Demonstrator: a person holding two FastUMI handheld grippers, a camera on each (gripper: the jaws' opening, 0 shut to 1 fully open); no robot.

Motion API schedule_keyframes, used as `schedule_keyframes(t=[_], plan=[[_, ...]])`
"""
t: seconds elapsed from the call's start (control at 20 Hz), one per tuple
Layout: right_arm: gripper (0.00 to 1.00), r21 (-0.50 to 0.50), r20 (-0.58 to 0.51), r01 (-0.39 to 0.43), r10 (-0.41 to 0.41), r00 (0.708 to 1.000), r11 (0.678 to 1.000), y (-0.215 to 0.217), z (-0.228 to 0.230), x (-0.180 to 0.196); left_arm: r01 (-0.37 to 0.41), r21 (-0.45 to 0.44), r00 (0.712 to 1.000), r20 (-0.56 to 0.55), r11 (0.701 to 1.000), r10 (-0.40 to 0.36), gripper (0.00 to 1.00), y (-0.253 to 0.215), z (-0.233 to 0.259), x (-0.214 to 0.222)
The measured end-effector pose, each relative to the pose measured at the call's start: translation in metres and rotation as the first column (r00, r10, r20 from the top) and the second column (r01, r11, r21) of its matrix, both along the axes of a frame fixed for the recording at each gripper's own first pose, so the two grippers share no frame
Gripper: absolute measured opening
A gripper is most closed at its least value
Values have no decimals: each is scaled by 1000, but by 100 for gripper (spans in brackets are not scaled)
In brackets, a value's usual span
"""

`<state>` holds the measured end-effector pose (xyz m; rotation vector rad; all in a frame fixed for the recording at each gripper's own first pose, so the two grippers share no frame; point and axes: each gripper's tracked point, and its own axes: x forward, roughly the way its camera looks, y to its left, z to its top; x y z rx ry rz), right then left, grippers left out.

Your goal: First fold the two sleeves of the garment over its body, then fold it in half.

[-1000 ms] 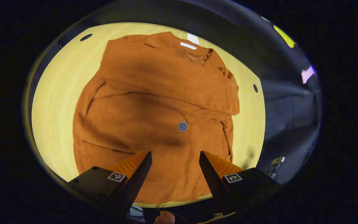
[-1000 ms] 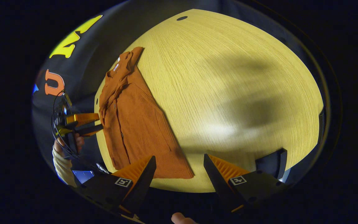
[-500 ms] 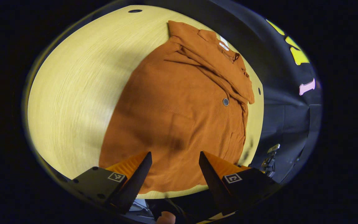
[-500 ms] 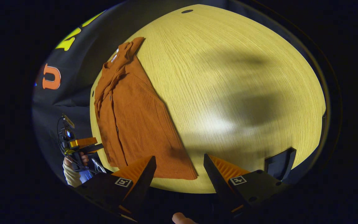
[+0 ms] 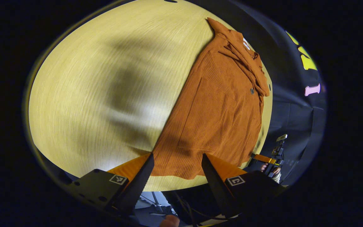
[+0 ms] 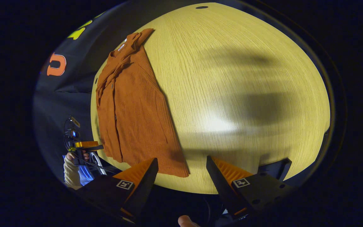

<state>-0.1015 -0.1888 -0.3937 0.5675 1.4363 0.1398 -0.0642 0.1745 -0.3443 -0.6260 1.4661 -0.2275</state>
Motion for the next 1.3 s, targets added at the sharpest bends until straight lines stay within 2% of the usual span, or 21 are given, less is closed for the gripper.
schedule_keyframes(t=[0.1, 0.15, 0.2, 0.25, 0.45, 0.55, 0.7, 0.8, 0.9, 0.95, 1.0, 1.05, 1.15, 1.2, 1.25, 1.3], plan=[[94, 51, -22, -41, 42, 999, 998, 6, 2, -11, 61, 8, 998, -12, 998, -61, 99, 15, 1, -7], [98, 68, -25, -50, 52, 998, 996, 8, 2, -12, 100, 7, 995, -15, 995, -99, 100, 19, 0, -11], [94, 69, -28, -50, 52, 998, 996, 7, 0, -10, 127, -10, 992, -16, 992, -127, 99, 22, 4, -13], [97, 74, -30, -48, 51, 998, 996, 8, 0, -8, 139, -21, 990, -12, 990, -139, 96, 25, 8, -12], [95, 76, -26, -83, 85, 996, 994, 12, 0, -10, 183, -58, 983, 12, 981, -183, 96, 22, 9, -13], [95, 79, -19, -106, 108, 994, 991, 17, 0, -9, 225, -51, 974, 26, 973, -224, 95, 17, 8, -14], [94, 111, -16, -96, 99, 995, 989, 31, 0, -3, 299, -21, 953, 61, 954, -298, 94, 8, -2, -15], [92, 132, -13, -88, 90, 996, 987, 41, 0, -1, 298, -33, 954, 44, 954, -296, 87, 5, -2, -13], [90, 165, -20, -63, 68, 998, 984, 50, -2, 0, 272, -83, 962, 27, 959, -271, 76, -7, -3, -14], [88, 177, -26, -65, 71, 997, 982, 56, -2, -2, 250, -120, 968, 17, 961, -250, 60, -15, -2, -15], [78, 181, -17, -73, 78, 997, 981, 59, -3, -4, 233, -146, 972, 14, 962, -233, 52, -21, 1, -13], [77, 185, -14, -79, 83, 996, 980, 61, -3, -4, 233, -154, 973, 27, 960, -231, 45, -25, 1, -13], [77, 175, -20, -72, 77, 997, 982, 60, -8, -4, 258, -131, 966, 45, 957, -255, 39, -23, -3, -15], [71, 168, -28, -59, 65, 997, 984, 59, -12, -2, 267, -115, 964, 45, 957, -263, 36, -18, -4, -15], [70, 158, -37, -52, 58, 998, 986, 56, -15, 0, 261, -104, 965, 35, 960, -259, 24, -16, -4, -16], [45, 159, -43, -52, 59, 997, 986, 54, -15, -6, 254, -91, 967, 29, 963, -252, 21, -14, -4, -15]])
